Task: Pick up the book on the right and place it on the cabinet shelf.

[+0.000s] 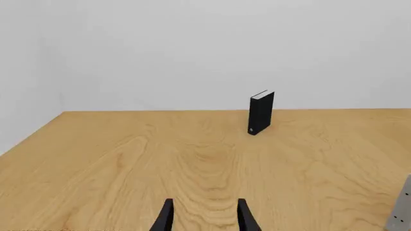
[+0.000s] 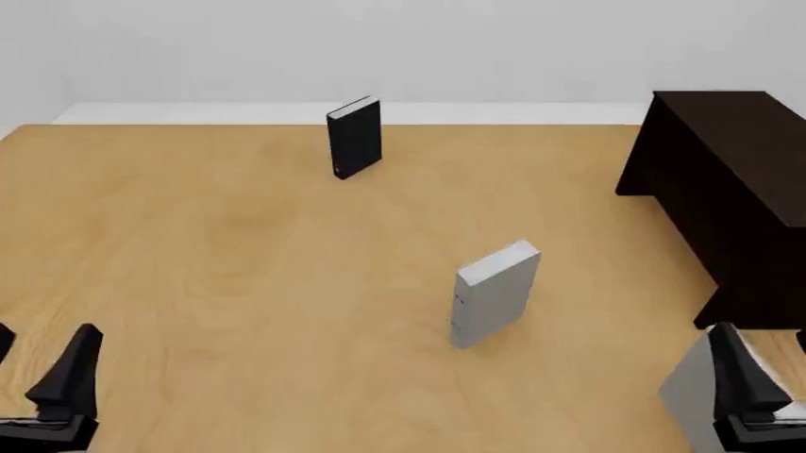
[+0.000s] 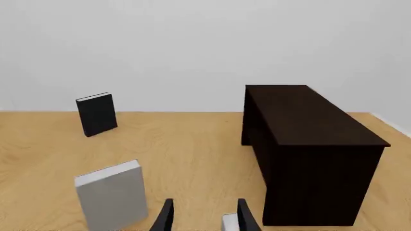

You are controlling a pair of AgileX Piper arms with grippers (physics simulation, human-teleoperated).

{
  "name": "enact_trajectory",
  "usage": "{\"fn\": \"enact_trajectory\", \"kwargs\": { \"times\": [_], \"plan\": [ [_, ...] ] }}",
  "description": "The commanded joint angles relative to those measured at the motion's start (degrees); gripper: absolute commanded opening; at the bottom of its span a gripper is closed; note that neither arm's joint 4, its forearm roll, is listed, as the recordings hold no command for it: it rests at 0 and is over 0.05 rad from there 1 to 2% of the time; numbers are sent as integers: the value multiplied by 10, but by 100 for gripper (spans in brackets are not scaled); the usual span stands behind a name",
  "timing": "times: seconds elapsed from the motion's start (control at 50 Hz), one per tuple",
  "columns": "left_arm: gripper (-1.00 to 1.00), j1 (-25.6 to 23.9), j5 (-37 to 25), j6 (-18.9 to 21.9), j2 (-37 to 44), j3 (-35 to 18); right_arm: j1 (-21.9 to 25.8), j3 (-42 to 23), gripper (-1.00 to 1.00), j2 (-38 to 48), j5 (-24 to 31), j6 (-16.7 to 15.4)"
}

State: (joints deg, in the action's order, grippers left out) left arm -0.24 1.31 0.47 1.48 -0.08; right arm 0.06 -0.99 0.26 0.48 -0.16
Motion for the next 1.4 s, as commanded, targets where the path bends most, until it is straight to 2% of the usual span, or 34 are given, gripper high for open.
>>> {"fn": "enact_trajectory", "kwargs": {
  "times": [0.02,0.08,0.14,0.16,0.2,0.22,0.28,0.32,0.36,0.38,0.4,0.42,0.46,0.58,0.62,0.64,0.68,0.72,0.74,0.84,1.1,1.14,1.18,1.24,1.32,1.34,1.36,1.38,1.4],
  "plan": [
    [100,3,-12,-1,-12,-1,-4,-25,100,9,22,-17],
    [100,1,-15,-3,-13,-1,-2,-53,100,14,46,-34],
    [100,0,-15,1,-12,-1,-3,-78,100,25,63,-36],
    [100,1,-15,-1,-11,0,19,-87,100,23,75,-48],
    [100,2,-14,-2,-10,0,11,-107,100,36,90,-43],
    [100,2,-14,-2,-10,0,14,-114,100,40,94,-58],
    [100,-1,-15,-3,-9,0,14,-150,100,53,115,-54],
    [100,-1,-15,-3,-7,0,18,-173,100,57,129,-72],
    [100,-4,-16,-1,-7,0,-1,-187,100,66,132,-71],
    [100,-3,-15,-2,-6,0,-2,-200,100,66,136,-91],
    [100,-5,-16,-3,-6,0,-2,-212,100,77,144,-65],
    [100,-5,-17,-3,-6,0,-4,-219,100,83,148,-57],
    [100,-5,-19,-3,-7,0,8,-235,100,81,163,-78],
    [100,-8,-20,-3,-5,0,-3,-304,100,109,212,-76],
    [100,-9,-20,-3,-4,0,-3,-317,100,115,220,-82],
    [100,-8,-20,-3,-3,0,0,-331,100,118,230,-96],
    [100,-9,-19,-4,-1,1,9,-354,100,132,249,-91],
    [100,-11,-19,-4,0,1,11,-376,100,139,259,-99],
    [100,-11,-19,-5,1,1,0,-394,100,147,263,-84],
    [100,-14,-15,-6,6,1,19,-453,100,185,297,-109],
    [100,-17,-16,-9,10,1,1,-592,100,278,387,-120],
    [100,-17,-15,-10,12,1,2,-621,100,295,403,-107],
    [100,-19,-17,-10,11,1,-7,-642,100,315,422,-112],
    [100,-18,-17,-10,11,1,5,-665,100,330,444,-128],
    [100,-19,-15,-10,13,1,15,-705,100,361,481,-108],
    [100,-19,-15,-10,13,1,2,-716,100,372,486,-105],
    [100,-19,-15,-10,12,1,-9,-724,100,382,490,-115],
    [100,-18,-15,-10,12,1,0,-731,100,385,497,-131],
    [100,-19,-15,-10,12,1,-3,-748,100,396,504,-124]
  ]
}}
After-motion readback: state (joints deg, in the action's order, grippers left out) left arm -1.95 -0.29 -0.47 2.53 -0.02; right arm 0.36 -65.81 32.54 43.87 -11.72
